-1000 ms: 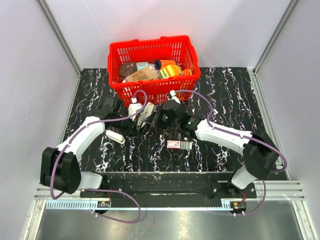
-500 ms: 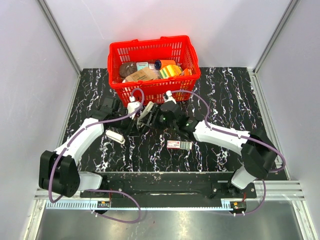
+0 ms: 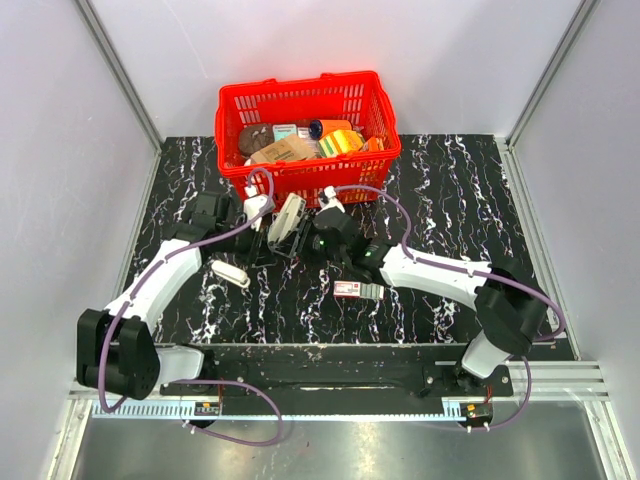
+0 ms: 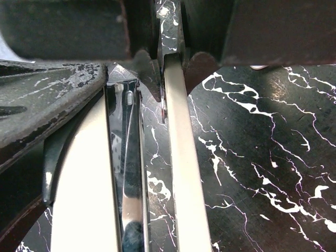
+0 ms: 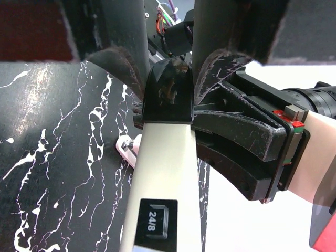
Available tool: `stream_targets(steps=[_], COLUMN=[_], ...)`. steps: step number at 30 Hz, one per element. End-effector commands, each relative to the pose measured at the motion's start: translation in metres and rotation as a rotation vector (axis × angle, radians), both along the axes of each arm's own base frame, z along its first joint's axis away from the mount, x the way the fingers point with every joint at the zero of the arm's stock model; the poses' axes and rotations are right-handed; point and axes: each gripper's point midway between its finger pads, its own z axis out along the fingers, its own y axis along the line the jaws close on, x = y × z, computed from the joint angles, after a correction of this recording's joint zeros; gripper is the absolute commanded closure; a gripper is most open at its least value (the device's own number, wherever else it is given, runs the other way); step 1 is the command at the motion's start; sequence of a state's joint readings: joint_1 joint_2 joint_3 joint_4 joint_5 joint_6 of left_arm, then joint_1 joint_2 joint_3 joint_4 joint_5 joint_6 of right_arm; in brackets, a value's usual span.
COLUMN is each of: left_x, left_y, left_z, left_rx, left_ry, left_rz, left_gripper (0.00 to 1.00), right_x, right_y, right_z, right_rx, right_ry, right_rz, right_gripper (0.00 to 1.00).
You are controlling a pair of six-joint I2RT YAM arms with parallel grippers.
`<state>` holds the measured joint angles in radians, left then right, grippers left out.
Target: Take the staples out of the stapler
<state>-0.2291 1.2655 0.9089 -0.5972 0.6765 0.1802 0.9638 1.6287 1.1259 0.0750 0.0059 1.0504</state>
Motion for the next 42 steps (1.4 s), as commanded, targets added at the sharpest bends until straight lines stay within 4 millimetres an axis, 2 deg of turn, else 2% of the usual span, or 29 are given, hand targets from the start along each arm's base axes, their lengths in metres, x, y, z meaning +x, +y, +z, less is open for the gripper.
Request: stream_targets(steps=[1,5,9,16,19,24,25,31,33,42], left_x=[0.011,0.011,0.022,0.049,0.062,0.072,0.072,0.072,0.074,0.07], left_y=[-0.008,0.001,0.023,0.049,0.058,0.068,0.07,0.081,0.083,0.087], left_z=[0.026,0.016,0.002,0.007,0.004,-0.01,-0.014,-0.031,-0.031,-0.041], left_rx=[-0.064,0.004,0.15,0.314,0.378,0.505,0.534,0.7,0.745,0.963], left_ry=[-0.13,-0.169,-0.257,-0.419,-0.483,-0.589,-0.607,-0.741,-0.795,-0.996], left_rz=[-0.023,-0.034,-0.024,0.003,0.017,0.003,-0.006,-0.061,-0.072,-0.211], left_gripper=[1.0,1.0,1.0,1.0,1.0,1.0,1.0,1.0,1.0,1.0], right_x=[-0.002,0.003,0.001,-0.021,-0.024,-0.024,-0.026,-0.018,-0.014,-0.006], right_y=[0.016,0.008,-0.009,-0.04,-0.053,-0.068,-0.075,-0.102,-0.111,-0.119], right_z=[0.024,0.023,0.013,-0.018,-0.028,-0.044,-0.053,-0.062,-0.065,-0.072], right_rx=[0.072,0.038,-0.047,-0.1,-0.118,-0.175,-0.21,-0.275,-0.292,-0.35], right_ry=[-0.044,-0.069,-0.111,-0.118,-0.097,-0.066,-0.036,-0.01,0.004,0.017], right_rz=[0.028,-0.009,-0.004,0.103,0.133,0.195,0.207,0.2,0.19,0.223], right_gripper=[0.71,0.88,1.0,1.0,1.0,1.0,1.0,1.0,1.0,1.0])
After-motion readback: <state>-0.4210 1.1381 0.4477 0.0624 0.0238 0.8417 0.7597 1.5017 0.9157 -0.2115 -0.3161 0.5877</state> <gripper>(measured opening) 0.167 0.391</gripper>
